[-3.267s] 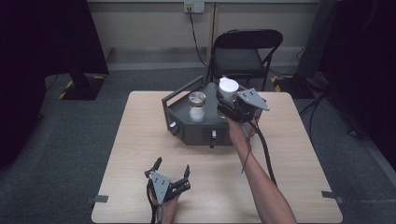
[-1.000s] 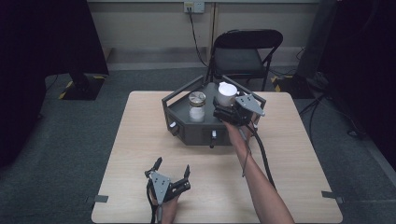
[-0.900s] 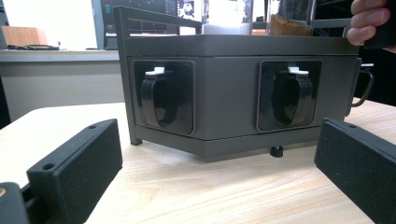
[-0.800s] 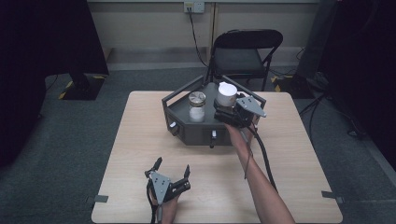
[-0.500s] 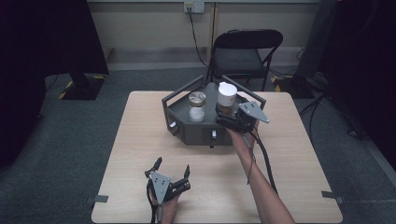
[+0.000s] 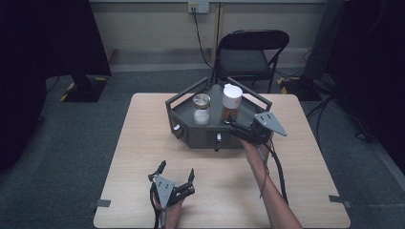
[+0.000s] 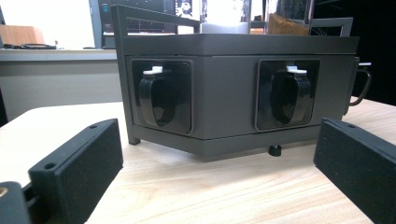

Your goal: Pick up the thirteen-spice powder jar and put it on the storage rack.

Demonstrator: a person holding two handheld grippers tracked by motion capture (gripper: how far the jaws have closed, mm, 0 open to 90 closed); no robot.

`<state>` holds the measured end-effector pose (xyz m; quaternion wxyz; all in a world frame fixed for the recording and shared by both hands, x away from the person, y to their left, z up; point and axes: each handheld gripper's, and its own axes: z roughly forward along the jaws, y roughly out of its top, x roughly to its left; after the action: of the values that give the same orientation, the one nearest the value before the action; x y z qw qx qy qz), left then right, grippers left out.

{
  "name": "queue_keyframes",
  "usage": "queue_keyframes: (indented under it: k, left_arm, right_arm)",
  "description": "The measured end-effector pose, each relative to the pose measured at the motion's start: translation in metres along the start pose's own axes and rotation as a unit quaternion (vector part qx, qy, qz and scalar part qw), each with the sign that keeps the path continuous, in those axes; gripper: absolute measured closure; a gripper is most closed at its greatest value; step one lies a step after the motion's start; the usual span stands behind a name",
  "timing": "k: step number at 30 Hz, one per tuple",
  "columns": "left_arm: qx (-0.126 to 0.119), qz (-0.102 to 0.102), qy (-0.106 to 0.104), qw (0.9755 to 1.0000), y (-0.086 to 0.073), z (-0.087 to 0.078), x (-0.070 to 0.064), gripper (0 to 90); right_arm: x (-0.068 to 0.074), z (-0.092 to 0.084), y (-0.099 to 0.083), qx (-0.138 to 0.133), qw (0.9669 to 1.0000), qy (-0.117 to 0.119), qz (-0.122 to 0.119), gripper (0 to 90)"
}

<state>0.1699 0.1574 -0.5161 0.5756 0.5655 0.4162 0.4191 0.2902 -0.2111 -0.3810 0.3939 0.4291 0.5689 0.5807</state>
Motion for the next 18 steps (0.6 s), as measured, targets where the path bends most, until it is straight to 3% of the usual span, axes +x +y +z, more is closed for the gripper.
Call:
queue_keyframes:
  k: [3,18]
  left_arm:
    - [0.000,0.000,-0.002,1.0000,0.000,0.000,0.000,2.2]
    - [-0.002,0.000,0.002,1.0000,-0.001,0.000,-0.001,2.1]
  right_arm:
    - [-0.004,-0.011,-0.001,-0.009,0.9999,-0.002,0.012,0.0]
    - [-0.012,-0.061,-0.015,-0.046,0.9987,-0.008,0.022,0.0]
